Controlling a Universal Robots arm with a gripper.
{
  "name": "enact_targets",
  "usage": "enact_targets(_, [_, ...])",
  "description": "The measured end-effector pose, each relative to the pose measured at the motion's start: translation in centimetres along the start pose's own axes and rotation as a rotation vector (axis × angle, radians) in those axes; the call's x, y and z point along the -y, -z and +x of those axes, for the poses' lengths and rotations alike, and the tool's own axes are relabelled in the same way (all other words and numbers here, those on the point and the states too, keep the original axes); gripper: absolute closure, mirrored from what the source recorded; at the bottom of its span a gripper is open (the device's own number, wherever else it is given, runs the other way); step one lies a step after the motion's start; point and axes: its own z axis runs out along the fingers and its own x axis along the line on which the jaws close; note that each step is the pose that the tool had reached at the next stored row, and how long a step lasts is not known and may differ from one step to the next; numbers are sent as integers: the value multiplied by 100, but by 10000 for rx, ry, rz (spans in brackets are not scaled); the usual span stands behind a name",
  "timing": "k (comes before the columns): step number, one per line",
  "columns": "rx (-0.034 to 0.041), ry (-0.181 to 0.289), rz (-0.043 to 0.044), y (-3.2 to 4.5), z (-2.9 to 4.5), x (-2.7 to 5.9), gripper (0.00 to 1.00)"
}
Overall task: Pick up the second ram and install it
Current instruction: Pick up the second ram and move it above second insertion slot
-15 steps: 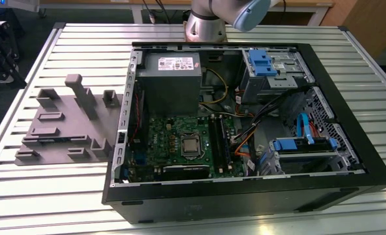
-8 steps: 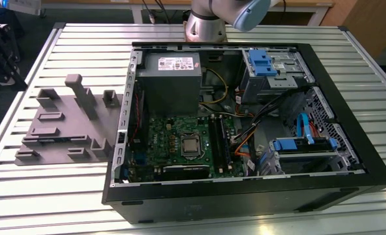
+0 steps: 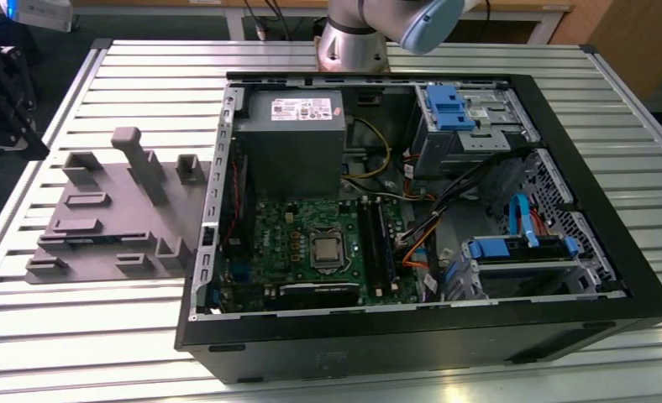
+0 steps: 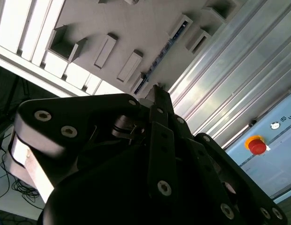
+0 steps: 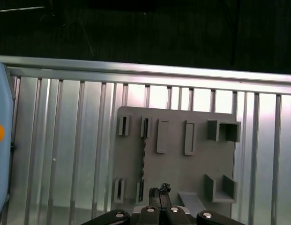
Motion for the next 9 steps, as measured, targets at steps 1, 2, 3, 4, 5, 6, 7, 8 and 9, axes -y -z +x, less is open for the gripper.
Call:
enact_targets(1, [0,7,0,-6,2,0,89])
enact_targets(2, [-1,83,-3,-66,14,0,89])
enact_targets(3, [-1,90,-4,-70,15,0,89])
enact_targets(4, [-2,96,-4,-76,16,0,89])
enact_targets(5, [-1,103,-4,-81,18,0,89])
enact_targets(6, [-2,109,-4,-86,19,1,89])
enact_targets(7, [-1,115,-4,-91,20,1,89])
enact_targets(8, [-2,122,-4,-96,21,1,89])
enact_targets(9, [-2,128,-5,-102,22,1,89])
